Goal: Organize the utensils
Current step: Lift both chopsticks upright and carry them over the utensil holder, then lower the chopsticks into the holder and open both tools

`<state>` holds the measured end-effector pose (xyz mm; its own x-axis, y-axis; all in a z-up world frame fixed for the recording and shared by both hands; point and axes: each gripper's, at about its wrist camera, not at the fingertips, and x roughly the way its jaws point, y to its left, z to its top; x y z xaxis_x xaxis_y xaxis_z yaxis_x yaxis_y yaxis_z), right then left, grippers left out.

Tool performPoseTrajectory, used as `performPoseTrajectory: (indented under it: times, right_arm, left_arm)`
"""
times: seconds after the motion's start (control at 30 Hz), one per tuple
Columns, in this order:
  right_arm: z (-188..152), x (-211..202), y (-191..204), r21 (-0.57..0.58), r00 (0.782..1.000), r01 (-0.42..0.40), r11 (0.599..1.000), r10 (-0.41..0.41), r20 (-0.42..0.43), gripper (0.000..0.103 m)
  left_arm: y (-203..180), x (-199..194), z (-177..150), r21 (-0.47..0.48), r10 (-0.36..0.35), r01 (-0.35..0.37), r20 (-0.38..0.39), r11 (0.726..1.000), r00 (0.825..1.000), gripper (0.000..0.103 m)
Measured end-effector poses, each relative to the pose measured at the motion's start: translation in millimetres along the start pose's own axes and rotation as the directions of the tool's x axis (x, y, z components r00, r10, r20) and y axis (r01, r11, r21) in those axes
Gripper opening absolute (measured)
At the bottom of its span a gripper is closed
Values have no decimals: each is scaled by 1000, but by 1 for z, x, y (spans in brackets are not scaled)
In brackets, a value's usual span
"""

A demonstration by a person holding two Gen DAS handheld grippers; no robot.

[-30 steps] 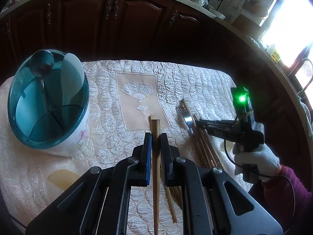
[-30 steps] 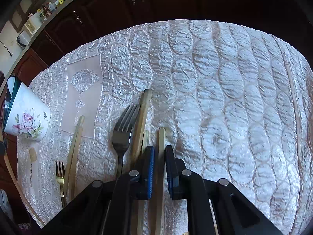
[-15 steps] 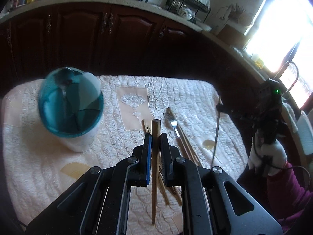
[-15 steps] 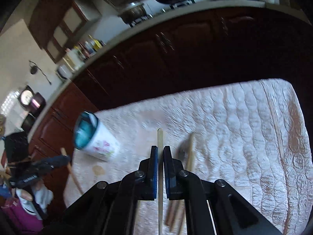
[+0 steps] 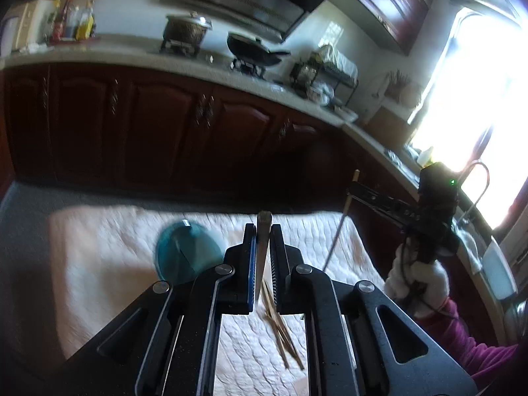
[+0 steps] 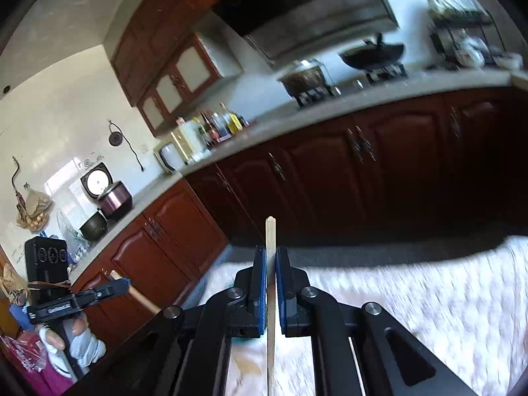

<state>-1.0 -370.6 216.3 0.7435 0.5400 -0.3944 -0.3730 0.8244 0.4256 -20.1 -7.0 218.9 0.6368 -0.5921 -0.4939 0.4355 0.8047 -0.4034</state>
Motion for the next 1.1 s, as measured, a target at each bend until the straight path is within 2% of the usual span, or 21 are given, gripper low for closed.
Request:
performPoseTrajectory:
  times: [0.1, 0.2, 0.37, 0.57, 0.77, 0.9, 1.1]
  right_arm:
    - [21, 23, 26, -43, 999, -4, 999, 6, 53, 5]
    - [33, 55, 48, -102, 995, 27, 994, -17, 96, 5]
    - [35, 116, 66, -144, 995, 47, 988, -34, 89, 5]
    - [16, 163, 69, -200, 994, 87, 976, -72, 85, 5]
    - [-7, 181, 52, -202, 998, 64, 977, -62, 17, 5]
    - [-13, 185, 39, -177, 999, 48, 983, -49, -4, 5]
    - [-24, 187, 25, -141, 998, 30, 990, -37, -43, 5]
  left_arm:
    - [6, -10, 18, 27, 49, -50, 35, 998, 998, 7]
    - [18, -11, 32, 55, 135, -139, 74, 989, 988, 7]
    - [49, 8, 40, 5, 152, -153, 78, 988, 985, 7]
    - [69, 37, 47, 5, 204, -205, 81, 979, 976, 7]
    - [80, 44, 64, -23, 167, -165, 82, 986, 983, 7]
    - [73, 39, 77, 6, 183, -185, 102, 983, 978, 7]
    - [74, 58, 59, 14, 197, -199, 59, 980, 979, 7]
